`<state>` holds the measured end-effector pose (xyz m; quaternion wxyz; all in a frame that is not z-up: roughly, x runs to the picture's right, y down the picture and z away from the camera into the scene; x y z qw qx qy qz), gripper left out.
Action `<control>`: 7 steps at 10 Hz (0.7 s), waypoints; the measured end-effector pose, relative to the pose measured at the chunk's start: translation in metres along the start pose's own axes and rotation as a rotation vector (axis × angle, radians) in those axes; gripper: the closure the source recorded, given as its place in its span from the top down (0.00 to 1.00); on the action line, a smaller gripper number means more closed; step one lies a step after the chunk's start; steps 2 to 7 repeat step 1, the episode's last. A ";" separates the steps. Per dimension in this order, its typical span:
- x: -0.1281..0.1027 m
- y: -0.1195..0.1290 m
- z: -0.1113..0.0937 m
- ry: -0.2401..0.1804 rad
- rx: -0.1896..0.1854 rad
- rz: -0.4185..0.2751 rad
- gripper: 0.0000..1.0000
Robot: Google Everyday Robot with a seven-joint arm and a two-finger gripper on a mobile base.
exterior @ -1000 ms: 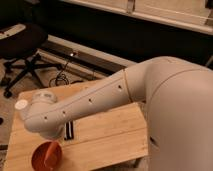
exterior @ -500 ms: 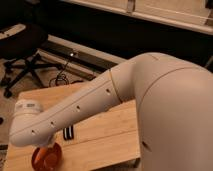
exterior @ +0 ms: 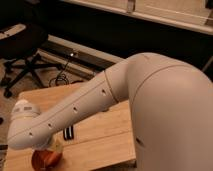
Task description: Place the pepper in the ceramic bowl
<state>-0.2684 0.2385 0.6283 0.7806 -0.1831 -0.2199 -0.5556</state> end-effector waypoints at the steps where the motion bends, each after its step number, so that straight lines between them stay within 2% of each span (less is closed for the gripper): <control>1: 0.000 -0.001 0.000 -0.009 0.008 0.006 0.80; 7: 0.000 -0.001 0.000 -0.009 0.008 0.006 0.80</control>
